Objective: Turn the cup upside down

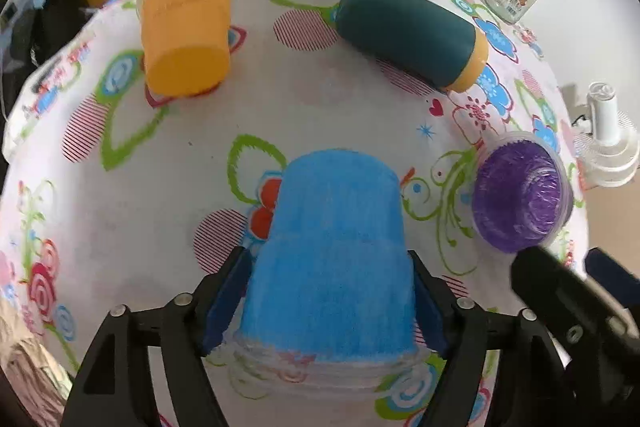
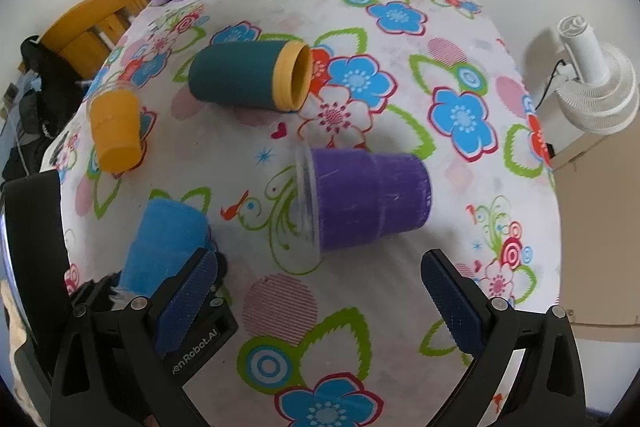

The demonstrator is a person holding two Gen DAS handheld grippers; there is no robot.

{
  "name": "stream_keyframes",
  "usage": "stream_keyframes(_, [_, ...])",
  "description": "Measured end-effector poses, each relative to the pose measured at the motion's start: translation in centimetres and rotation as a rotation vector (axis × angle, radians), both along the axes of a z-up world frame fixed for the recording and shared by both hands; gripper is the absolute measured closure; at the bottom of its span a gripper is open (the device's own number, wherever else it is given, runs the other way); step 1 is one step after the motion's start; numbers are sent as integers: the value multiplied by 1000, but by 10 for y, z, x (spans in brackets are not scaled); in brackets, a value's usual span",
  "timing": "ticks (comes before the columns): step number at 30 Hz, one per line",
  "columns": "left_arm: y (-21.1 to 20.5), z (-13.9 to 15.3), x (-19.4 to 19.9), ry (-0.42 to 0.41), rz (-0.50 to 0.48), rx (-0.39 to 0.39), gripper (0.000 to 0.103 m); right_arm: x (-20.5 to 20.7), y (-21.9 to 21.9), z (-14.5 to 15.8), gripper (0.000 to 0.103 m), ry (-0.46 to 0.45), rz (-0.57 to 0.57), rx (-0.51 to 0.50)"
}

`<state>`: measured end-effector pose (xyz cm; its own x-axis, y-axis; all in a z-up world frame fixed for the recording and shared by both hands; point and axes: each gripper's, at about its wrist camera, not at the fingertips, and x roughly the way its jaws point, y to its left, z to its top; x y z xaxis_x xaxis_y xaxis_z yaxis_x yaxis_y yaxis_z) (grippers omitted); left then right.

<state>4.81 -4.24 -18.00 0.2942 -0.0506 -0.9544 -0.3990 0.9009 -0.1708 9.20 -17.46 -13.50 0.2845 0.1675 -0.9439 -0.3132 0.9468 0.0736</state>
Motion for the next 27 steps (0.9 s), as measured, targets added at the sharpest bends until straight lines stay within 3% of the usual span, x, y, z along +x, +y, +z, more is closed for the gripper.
stream_keyframes(1, [-1, 1, 0, -4, -14, 0, 13, -1, 0, -1, 0, 0, 2, 5])
stream_keyframes(3, [-3, 4, -2, -9, -37, 33, 8, -2, 1, -4, 0, 8, 9, 5])
stream_keyframes(8, [-4, 15, -7, -26, -80, -4, 7, -5, 0, 4, 0, 18, 12, 41])
stream_keyframes(11, [-2, 35, -9, -49, -105, 6, 7, -9, 0, 23, 0, -21, 20, 62])
stream_keyframes(18, [14, 82, -18, -64, -129, 129, 5, -17, -2, 56, 0, -54, -7, 143])
stream_keyframes(21, [25, 89, -22, -58, -139, 134, 5, -20, 4, 59, 0, -56, -17, 145])
stream_keyframes(27, [41, 89, -16, -63, -277, 136, 3, -16, 21, 49, 0, -12, -54, 149])
